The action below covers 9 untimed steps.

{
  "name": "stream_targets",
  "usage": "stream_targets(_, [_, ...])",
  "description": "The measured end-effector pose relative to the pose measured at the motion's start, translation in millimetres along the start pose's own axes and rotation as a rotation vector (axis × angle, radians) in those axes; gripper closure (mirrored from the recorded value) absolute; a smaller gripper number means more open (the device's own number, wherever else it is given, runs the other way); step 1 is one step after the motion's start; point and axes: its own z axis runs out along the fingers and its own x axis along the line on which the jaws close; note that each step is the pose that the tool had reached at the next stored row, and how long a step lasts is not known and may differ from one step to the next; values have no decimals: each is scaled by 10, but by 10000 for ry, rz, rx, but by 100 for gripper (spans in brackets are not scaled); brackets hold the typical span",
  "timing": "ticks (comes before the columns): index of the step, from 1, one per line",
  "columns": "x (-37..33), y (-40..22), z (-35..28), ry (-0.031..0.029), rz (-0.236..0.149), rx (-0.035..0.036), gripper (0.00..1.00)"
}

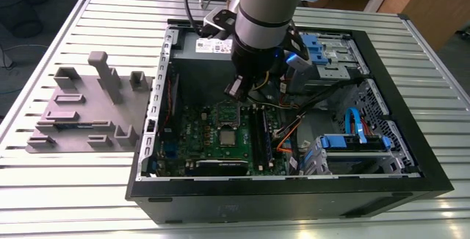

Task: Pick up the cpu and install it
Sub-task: 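Close the cpu cover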

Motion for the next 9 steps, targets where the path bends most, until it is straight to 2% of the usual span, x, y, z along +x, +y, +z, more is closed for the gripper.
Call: stream_targets(9, [95,-55,-9,6,-69,-3,90])
